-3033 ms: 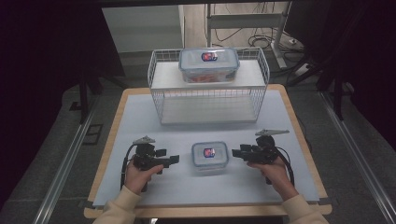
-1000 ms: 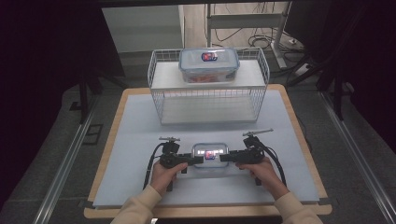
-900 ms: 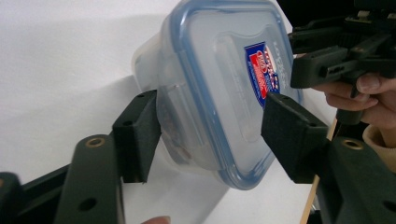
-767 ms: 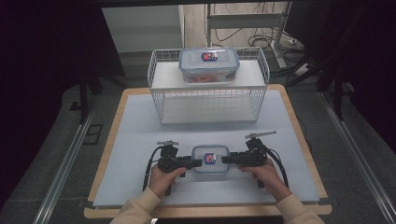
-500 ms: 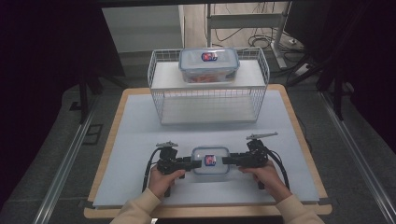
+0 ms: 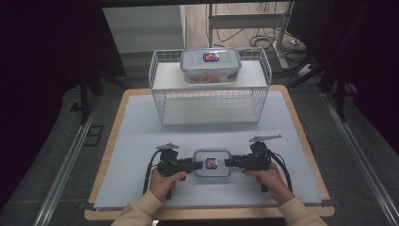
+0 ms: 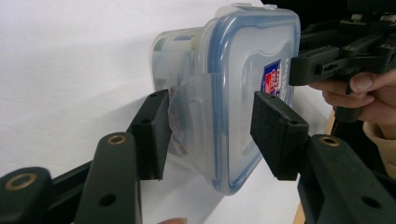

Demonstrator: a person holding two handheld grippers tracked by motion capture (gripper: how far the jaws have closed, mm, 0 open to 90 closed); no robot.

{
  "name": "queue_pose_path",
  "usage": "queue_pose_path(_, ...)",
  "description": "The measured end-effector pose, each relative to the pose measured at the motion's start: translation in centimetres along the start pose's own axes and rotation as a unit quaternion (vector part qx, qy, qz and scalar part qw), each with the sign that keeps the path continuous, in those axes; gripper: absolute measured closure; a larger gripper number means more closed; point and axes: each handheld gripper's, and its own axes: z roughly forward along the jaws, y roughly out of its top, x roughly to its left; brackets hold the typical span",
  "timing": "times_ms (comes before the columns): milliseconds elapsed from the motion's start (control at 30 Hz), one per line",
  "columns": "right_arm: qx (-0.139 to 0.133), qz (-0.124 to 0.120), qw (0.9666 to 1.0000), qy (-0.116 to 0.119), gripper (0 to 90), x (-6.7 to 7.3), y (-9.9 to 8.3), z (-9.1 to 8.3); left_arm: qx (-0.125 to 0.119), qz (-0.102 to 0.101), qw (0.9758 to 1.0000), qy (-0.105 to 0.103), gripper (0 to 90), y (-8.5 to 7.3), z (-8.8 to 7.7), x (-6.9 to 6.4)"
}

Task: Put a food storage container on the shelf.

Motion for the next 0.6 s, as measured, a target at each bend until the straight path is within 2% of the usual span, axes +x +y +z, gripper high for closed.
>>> queue_pose_path(600,-0.013,-0.021,0.9997,-0.005,54.2,0.36,0.26,-0.29,-0.014,0.002,0.9999,-0.005,49.9,0.23,-0.29,-0.15)
